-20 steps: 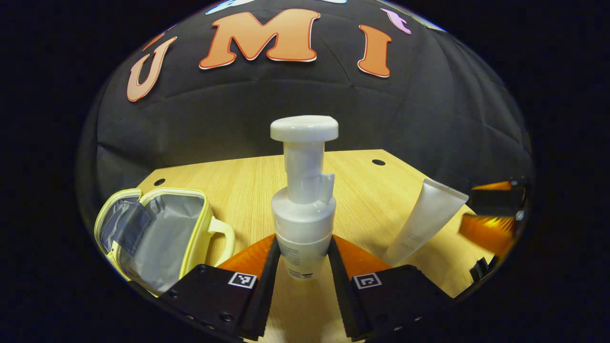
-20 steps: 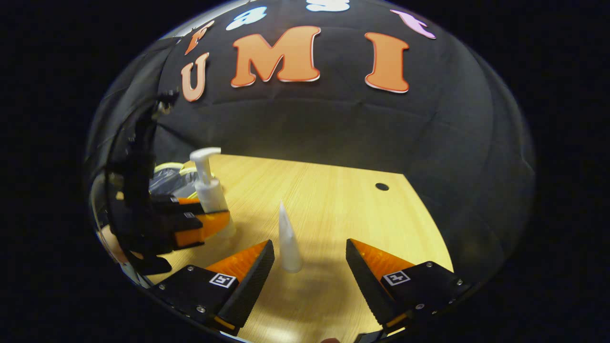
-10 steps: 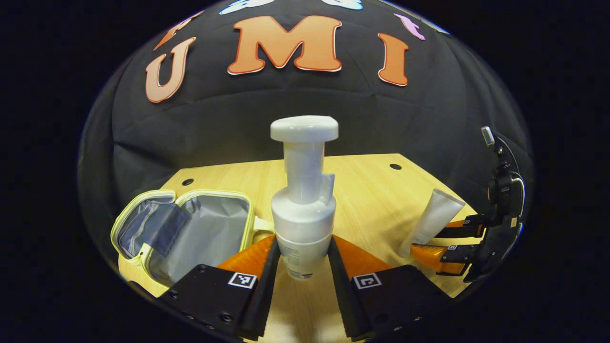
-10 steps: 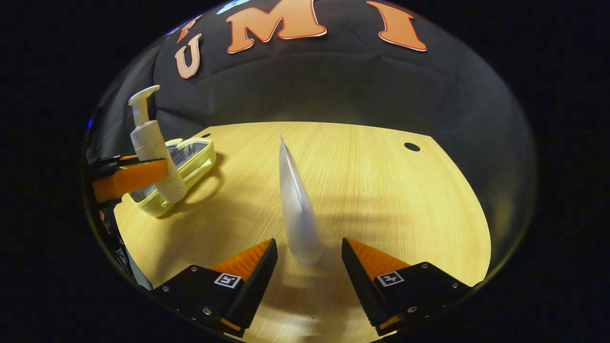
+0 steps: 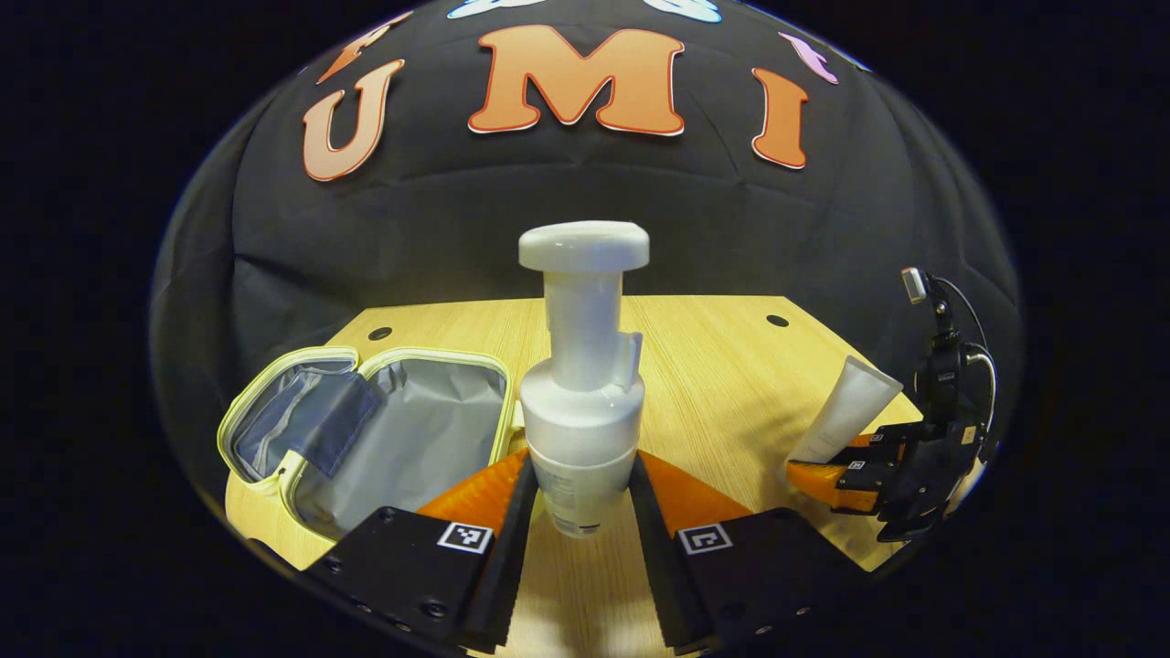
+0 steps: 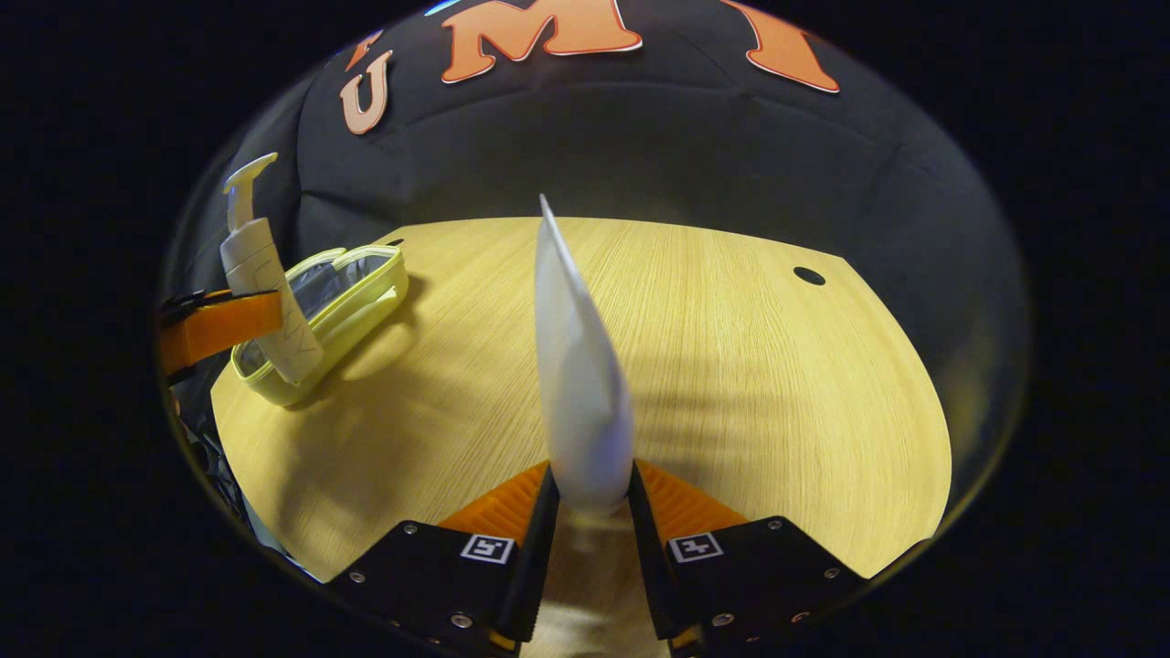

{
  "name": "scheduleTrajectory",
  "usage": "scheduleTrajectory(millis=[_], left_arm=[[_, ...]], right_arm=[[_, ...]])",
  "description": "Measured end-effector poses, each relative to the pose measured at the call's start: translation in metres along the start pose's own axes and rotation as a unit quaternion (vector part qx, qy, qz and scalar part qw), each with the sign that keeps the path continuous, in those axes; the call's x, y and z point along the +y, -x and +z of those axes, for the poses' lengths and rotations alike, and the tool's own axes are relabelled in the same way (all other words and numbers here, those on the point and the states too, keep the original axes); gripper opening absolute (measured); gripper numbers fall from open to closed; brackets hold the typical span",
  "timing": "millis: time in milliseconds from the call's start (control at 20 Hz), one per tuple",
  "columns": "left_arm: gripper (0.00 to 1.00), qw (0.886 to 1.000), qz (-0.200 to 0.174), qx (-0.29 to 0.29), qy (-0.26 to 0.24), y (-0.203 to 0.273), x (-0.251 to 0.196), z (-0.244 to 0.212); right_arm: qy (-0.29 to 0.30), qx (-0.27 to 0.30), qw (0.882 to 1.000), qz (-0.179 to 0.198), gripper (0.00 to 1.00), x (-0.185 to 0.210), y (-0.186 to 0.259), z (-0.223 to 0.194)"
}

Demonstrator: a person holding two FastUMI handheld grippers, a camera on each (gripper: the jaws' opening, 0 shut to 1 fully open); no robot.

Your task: First open the suitcase, pack the skin care products into it, and then close the suitcase.

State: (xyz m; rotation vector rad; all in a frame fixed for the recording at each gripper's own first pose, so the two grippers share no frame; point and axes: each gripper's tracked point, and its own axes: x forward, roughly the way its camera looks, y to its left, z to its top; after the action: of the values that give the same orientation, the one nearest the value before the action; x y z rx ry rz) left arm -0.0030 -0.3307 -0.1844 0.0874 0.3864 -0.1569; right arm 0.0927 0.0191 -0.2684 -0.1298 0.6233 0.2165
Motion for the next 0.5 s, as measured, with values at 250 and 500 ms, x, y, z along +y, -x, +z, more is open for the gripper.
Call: scheduleTrajectory(millis=[250, 500], left_arm=[[0.59, 1.000, -0.020, 0.009, 0.003, 0.022, 0.028, 0.023], [0.59, 0.999, -0.029, 0.040, -0.012, 0.049, 0.112, 0.059]], right_arm=[[-0.039, 0.002, 0.999, -0.011, 0.46, 0.011, 0.021, 0.010], [-0.070, -0.022, 0.997, -0.019, 0.46, 0.042, 0.046, 0.049]])
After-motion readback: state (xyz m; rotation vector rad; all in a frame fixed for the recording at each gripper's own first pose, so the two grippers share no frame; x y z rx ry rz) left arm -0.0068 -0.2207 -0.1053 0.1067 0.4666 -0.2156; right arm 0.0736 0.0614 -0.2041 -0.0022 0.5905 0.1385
